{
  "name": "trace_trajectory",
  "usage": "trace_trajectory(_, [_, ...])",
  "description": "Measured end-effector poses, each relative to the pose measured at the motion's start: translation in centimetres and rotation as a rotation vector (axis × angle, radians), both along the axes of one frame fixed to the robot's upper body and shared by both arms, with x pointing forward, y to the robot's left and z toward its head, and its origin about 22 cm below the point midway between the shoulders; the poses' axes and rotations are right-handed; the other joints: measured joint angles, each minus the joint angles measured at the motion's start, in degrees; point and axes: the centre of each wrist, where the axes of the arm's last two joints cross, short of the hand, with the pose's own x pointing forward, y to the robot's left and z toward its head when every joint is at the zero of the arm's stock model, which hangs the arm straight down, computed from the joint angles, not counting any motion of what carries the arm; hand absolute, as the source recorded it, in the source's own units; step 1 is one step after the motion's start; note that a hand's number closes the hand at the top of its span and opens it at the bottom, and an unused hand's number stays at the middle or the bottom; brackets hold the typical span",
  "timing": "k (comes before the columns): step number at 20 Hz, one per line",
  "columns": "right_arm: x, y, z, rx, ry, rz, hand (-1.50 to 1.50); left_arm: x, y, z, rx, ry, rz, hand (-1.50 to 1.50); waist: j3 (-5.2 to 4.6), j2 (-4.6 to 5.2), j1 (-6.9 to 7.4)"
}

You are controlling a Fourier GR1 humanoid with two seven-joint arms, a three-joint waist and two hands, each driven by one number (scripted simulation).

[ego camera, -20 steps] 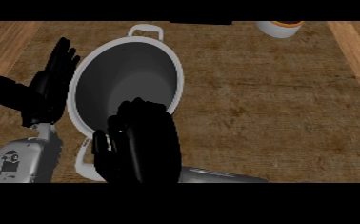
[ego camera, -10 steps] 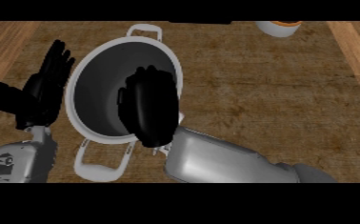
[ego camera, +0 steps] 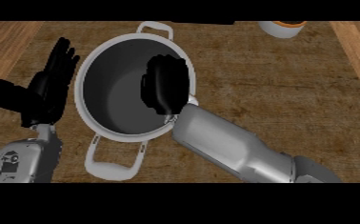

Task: Pick the can from the tray and place it in the pot

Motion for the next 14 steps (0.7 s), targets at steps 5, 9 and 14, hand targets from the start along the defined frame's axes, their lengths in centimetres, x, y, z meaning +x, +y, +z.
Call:
trace_trajectory(5, [1.2,-1.4,-2.2,0.112,0.151,-0.039,-1.5,0.1,-0.5,0.4,-0.003,-0.001,-0.02,0.0,0.07,0.92,1.0])
trace_trajectory(9, [1.1,-1.9,-2.9,0.235,0.216,0.02,-1.5,0.2,-0.5,0.2,0.0,-0.001,-0.026,0.0,0.1,1.32,1.6])
trace_trajectory(14, [0.4,-2.0,-2.4,0.456,0.162,0.108,-1.5,0.8,-1.2,0.7,0.0,-0.014,-0.028,0.0,0.19,1.5,1.58])
